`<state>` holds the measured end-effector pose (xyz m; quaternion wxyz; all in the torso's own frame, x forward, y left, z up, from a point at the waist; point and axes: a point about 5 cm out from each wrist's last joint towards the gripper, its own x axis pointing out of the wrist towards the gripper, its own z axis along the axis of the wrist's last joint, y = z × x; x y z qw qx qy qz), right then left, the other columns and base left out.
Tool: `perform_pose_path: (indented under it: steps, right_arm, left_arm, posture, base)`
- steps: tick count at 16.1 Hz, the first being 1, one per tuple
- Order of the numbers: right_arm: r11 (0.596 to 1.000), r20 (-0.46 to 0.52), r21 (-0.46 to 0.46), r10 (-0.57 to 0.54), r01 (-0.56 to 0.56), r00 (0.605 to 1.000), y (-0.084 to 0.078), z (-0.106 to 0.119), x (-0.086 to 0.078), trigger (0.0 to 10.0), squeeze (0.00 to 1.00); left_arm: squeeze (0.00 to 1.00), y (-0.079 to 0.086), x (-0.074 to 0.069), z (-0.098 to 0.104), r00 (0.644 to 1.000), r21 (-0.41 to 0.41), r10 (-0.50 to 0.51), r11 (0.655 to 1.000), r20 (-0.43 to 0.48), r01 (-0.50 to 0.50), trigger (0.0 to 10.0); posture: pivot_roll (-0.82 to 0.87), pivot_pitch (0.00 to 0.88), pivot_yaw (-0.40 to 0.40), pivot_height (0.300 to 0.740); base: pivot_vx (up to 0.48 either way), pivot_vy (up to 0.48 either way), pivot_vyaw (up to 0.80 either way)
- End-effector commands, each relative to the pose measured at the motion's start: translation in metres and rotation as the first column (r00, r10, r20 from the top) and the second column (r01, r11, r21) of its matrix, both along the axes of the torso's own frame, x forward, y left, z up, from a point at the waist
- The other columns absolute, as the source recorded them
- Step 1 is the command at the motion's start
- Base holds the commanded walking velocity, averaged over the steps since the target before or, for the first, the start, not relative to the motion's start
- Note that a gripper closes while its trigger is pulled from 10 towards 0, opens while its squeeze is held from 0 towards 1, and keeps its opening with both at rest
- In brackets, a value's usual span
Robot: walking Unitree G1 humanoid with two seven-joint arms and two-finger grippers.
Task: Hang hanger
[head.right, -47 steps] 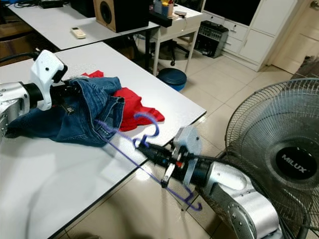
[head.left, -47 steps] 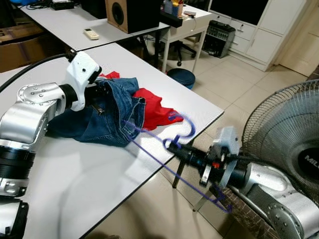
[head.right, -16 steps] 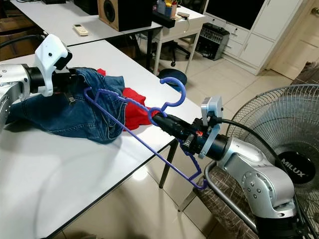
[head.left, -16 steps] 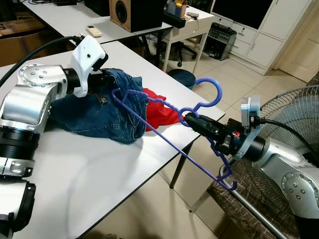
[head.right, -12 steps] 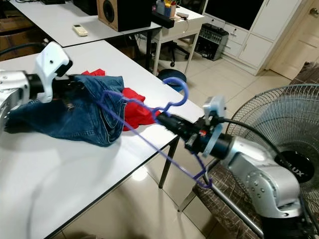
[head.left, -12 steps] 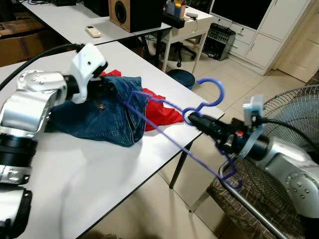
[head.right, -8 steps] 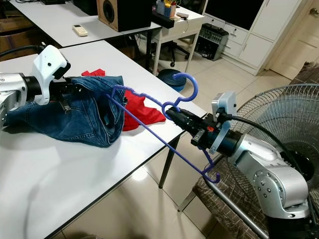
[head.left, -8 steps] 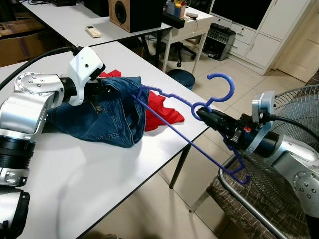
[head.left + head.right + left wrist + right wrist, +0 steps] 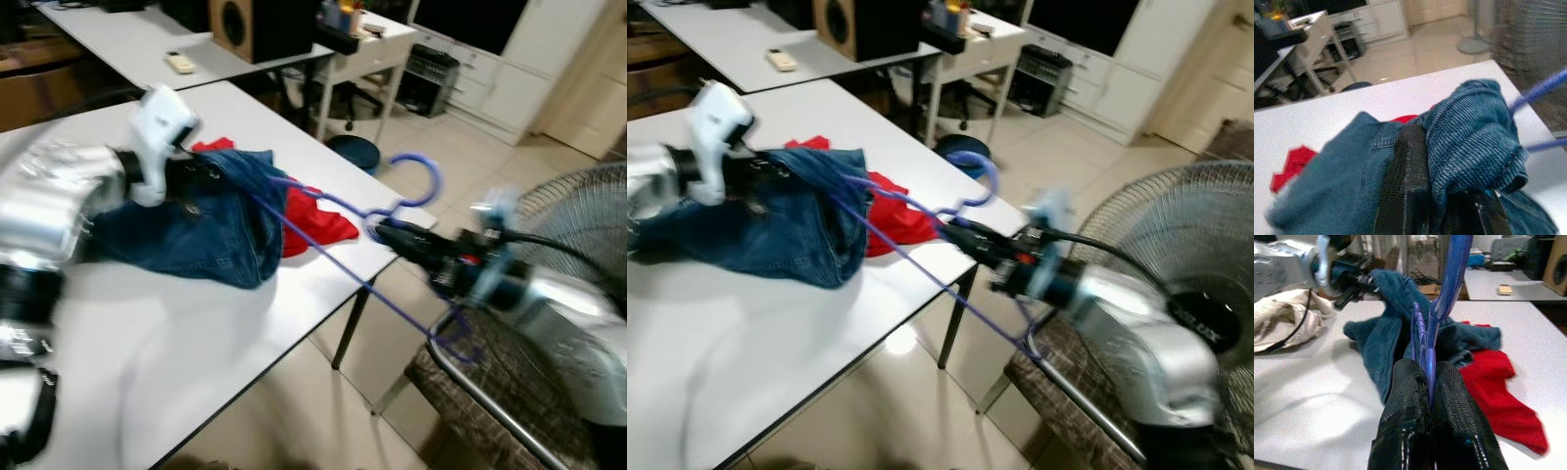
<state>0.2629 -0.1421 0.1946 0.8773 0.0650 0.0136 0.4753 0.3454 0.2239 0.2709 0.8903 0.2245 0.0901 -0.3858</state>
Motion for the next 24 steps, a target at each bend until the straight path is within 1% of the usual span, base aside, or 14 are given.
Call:
perform_pose_path:
  steps: [1, 2, 4, 8, 9, 10, 11, 13, 14, 16, 19, 20, 22, 24]
  right_arm:
    - [1.000, 0.050, 0.003, -0.001, 0.001, 0.999, 0.013, 0.007, 0.012, 10.0, 0.00]
    - [1.000, 0.088, 0.026, -0.004, 0.002, 0.996, 0.027, 0.014, 0.024, 10.0, 0.00]
    - [0.997, 0.145, 0.075, -0.042, 0.032, 0.988, 0.040, 0.026, 0.037, 10.0, 0.00]
    - [0.978, 0.206, 0.199, -0.104, 0.062, 0.973, 0.046, 0.048, 0.046, 10.0, 0.00]
    - [0.972, 0.176, 0.201, -0.161, 0.125, 0.971, 0.043, 0.040, 0.050, 10.0, 0.00]
    - [0.971, 0.143, 0.169, -0.196, 0.171, 0.970, 0.040, 0.029, 0.051, 10.0, 0.00]
    - [0.964, 0.081, 0.106, -0.255, 0.246, 0.964, 0.034, 0.009, 0.050, 10.0, 0.00]
    - [0.949, 0.011, 0.027, -0.315, 0.315, 0.949, 0.020, -0.016, 0.041, 10.0, 0.00]
    - [0.946, -0.022, -0.010, -0.325, 0.325, 0.945, 0.012, -0.028, 0.034, 10.0, 0.00]
    - [0.945, -0.054, -0.056, -0.325, 0.322, 0.944, 0.006, -0.040, 0.029, 10.0, 0.00]
    - [0.950, -0.085, -0.095, -0.306, 0.298, 0.948, 0.002, -0.048, 0.025, 10.0, 0.00]
    - [0.978, -0.133, -0.096, -0.195, 0.184, 0.972, 0.009, -0.053, 0.016, 10.0, 0.00]
    - [0.990, -0.170, -0.123, -0.084, 0.064, 0.982, 0.019, -0.060, 0.008, 10.0, 0.00]
    - [0.992, -0.151, -0.100, -0.091, 0.076, 0.984, 0.025, -0.058, 0.014, 10.0, 0.00]
  left_arm:
    - [0.00, 0.010, 0.003, 0.043, 0.993, 0.075, -0.043, 0.997, 0.111, 0.035, 0.0]
    - [0.00, 0.018, 0.007, 0.071, 0.985, 0.133, -0.046, 0.991, 0.164, 0.025, 0.0]
    - [0.00, 0.018, 0.008, 0.101, 0.972, 0.198, -0.075, 0.980, 0.221, 0.030, 0.0]
    - [0.00, 0.005, 0.008, 0.135, 0.954, 0.204, -0.134, 0.976, 0.269, 0.079, 0.0]
    - [0.00, -0.010, 0.011, 0.119, 0.953, 0.176, -0.226, 0.966, 0.200, 0.192, 0.0]
    - [0.00, -0.017, 0.013, 0.100, 0.953, 0.161, -0.264, 0.957, 0.148, 0.240, 0.0]
    - [0.00, -0.029, 0.015, 0.066, 0.953, 0.117, -0.295, 0.951, 0.071, 0.286, 0.0]
    - [0.00, -0.042, 0.013, 0.016, 0.964, 0.016, -0.267, 0.964, -0.003, 0.267, 0.0]
    - [0.00, -0.046, 0.011, -0.012, 0.976, -0.042, -0.215, 0.976, -0.023, 0.214, 0.0]
    - [0.00, -0.050, 0.006, -0.033, 0.988, -0.105, -0.151, 0.983, -0.026, 0.148, 0.0]
    - [0.00, -0.055, -0.005, -0.030, 0.994, -0.288, -0.105, 0.951, 0.029, 0.109, 0.0]
    - [0.00, -0.057, -0.015, -0.025, 0.993, -0.410, -0.119, 0.904, 0.018, 0.116, 0.0]
    - [0.00, -0.061, -0.025, -0.021, 0.987, -0.472, -0.159, 0.870, 0.002, 0.141, 0.0]
    - [0.00, -0.062, -0.032, -0.018, 0.983, -0.483, -0.184, 0.862, -0.008, 0.157, 0.0]
  posture:
    - [-0.08, 0.000, -0.051, 0.740]
    - [-0.06, 0.000, -0.040, 0.740]
    - [-0.03, 0.000, -0.016, 0.740]
    - [-0.02, 0.000, 0.039, 0.740]
    - [-0.02, 0.000, 0.029, 0.740]
    - [-0.02, 0.000, 0.029, 0.740]
    - [-0.03, 0.000, 0.015, 0.740]
    - [-0.06, 0.000, 0.000, 0.740]
    - [-0.10, 0.000, -0.011, 0.740]
    - [-0.12, 0.000, -0.015, 0.740]
    - [-0.14, 0.000, -0.034, 0.740]
    - [-0.14, 0.000, -0.047, 0.740]
    - [-0.13, 0.000, -0.061, 0.740]
    - [-0.13, 0.000, -0.061, 0.740]
  base:
    - [0.000, 0.000, 0.00]
    - [0.000, 0.000, 0.00]
    - [0.000, 0.000, 0.00]
    - [0.000, 0.000, 0.00]
    - [0.000, 0.000, 0.00]
    - [0.000, 0.000, 0.00]
    - [0.000, 0.000, 0.00]
    - [0.000, 0.000, 0.00]
    - [0.000, 0.000, 0.00]
    - [0.000, 0.000, 0.00]
    - [0.000, 0.000, 0.00]
    - [0.000, 0.000, 0.00]
    - [0.000, 0.000, 0.00]
    - [0.000, 0.000, 0.00]
